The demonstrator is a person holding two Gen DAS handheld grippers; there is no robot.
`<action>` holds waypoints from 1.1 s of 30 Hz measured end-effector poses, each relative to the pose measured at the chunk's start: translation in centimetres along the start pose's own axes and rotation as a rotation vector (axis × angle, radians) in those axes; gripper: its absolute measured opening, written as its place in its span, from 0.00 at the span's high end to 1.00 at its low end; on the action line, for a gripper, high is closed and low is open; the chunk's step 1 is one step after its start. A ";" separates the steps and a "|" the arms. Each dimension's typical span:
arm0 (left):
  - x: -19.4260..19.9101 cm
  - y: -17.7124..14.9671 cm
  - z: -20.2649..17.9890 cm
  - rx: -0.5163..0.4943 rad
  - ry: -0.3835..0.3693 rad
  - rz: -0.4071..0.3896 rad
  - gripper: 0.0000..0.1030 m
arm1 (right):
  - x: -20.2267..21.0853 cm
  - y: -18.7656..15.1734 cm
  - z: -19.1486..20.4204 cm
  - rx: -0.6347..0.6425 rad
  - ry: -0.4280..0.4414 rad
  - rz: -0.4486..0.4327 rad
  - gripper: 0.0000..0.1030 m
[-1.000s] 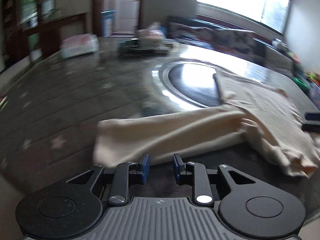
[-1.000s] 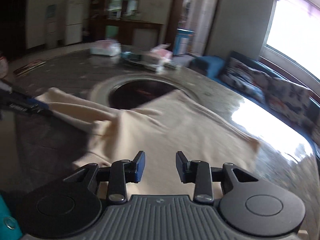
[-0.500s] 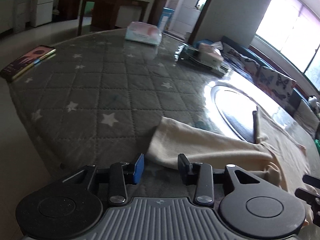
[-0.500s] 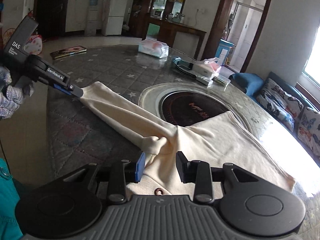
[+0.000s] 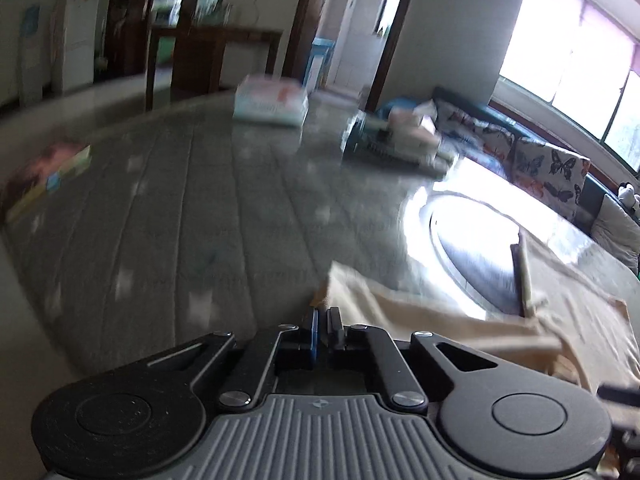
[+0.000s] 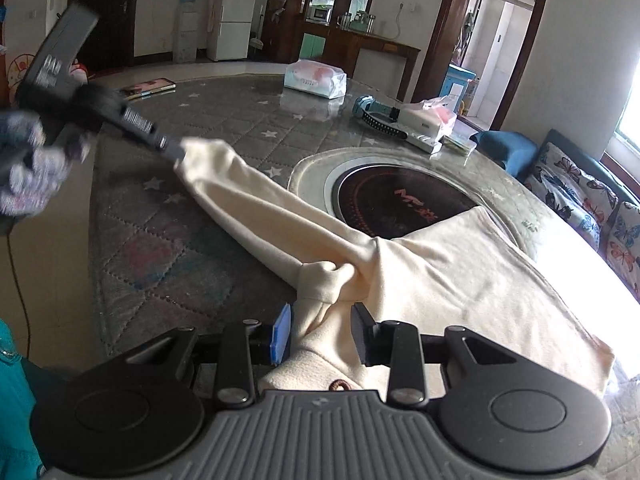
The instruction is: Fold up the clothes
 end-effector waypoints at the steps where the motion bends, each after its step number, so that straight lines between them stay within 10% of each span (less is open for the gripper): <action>1: 0.0 0.8 -0.7 -0.025 -0.016 -0.024 0.96 | -0.3 0.0 0.1 0.001 -0.002 0.002 0.69; 15: -1.6 7.8 -8.0 -0.288 -0.128 -0.205 0.96 | -1.8 0.0 1.9 0.161 0.073 -0.018 0.95; 23: -4.7 7.6 -6.5 -0.317 -0.011 -0.139 0.96 | -1.6 0.0 2.3 0.204 0.162 -0.027 0.88; 33: -6.9 3.6 -6.0 -0.321 -0.084 0.026 0.93 | -2.2 1.3 -2.2 -0.061 0.119 -0.047 0.84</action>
Point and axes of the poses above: each gripper's, at about its wrist camera, not at the fingertips, and x roughly against the way its jaws point, z to its left, y to its top, the point moved 3 cm from there along -x, roughly the way its jaws point, and after that the axes turned 15 degrees about x, right-handed, at the moved point
